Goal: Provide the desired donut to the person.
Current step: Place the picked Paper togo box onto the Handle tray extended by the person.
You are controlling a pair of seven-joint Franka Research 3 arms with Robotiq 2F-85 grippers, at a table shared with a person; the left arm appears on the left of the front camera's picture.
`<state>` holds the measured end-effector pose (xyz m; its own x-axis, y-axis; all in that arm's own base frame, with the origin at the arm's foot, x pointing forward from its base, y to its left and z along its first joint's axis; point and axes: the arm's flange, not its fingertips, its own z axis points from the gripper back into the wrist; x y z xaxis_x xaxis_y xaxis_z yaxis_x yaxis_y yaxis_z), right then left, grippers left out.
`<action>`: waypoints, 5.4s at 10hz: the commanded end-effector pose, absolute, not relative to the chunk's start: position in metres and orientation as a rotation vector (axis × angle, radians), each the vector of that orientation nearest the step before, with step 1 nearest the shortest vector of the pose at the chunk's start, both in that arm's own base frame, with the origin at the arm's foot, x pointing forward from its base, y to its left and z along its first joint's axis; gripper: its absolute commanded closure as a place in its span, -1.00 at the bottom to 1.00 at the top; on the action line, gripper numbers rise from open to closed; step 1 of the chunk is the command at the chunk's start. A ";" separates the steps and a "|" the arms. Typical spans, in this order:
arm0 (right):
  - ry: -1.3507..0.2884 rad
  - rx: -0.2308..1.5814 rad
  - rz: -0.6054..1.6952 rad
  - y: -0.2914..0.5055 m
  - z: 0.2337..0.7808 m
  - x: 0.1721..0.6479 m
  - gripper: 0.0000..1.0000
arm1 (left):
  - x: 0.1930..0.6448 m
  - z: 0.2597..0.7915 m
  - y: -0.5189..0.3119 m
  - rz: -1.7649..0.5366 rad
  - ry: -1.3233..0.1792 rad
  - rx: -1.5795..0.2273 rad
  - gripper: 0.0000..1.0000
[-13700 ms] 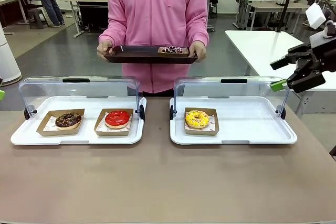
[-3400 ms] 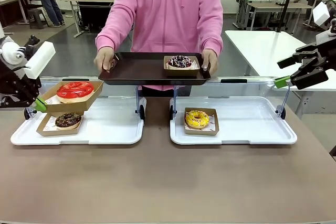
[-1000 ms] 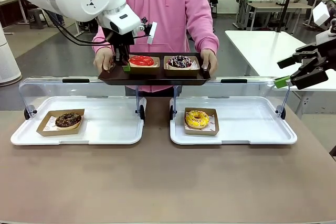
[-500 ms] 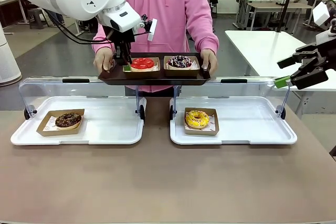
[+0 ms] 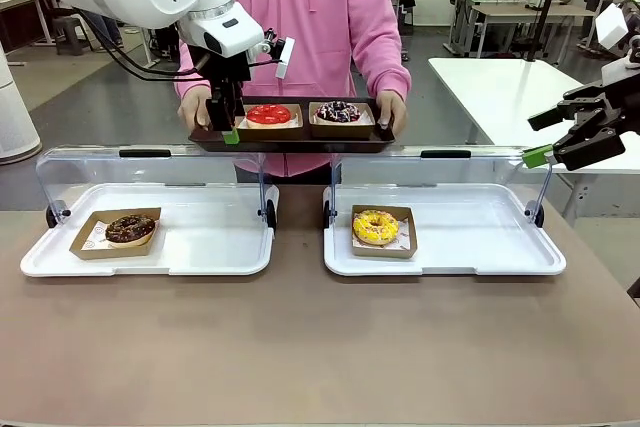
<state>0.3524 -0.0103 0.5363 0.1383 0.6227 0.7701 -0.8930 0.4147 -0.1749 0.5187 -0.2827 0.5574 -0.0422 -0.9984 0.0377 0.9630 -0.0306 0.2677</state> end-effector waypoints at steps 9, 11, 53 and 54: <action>-0.891 0.370 1.137 -0.010 0.535 0.352 -1.00 | 0.516 0.561 -0.283 -1.608 -0.219 0.169 -1.00; -0.891 0.370 1.137 -0.010 0.535 0.352 -1.00 | 0.516 0.561 -0.283 -1.608 -0.219 0.169 -1.00; -0.891 0.370 1.137 -0.010 0.535 0.352 -1.00 | 0.349 0.507 0.009 -1.124 -0.737 -0.581 -1.00; -0.891 0.370 1.137 -0.010 0.535 0.352 -1.00 | 0.349 0.507 0.009 -1.124 -0.737 -0.581 -1.00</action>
<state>0.3525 -0.0108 0.5362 0.1391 0.6220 0.7706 -0.8927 0.4156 -0.1743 0.3489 0.0073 0.5074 0.2458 -0.5867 0.7716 0.9436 0.3271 -0.0519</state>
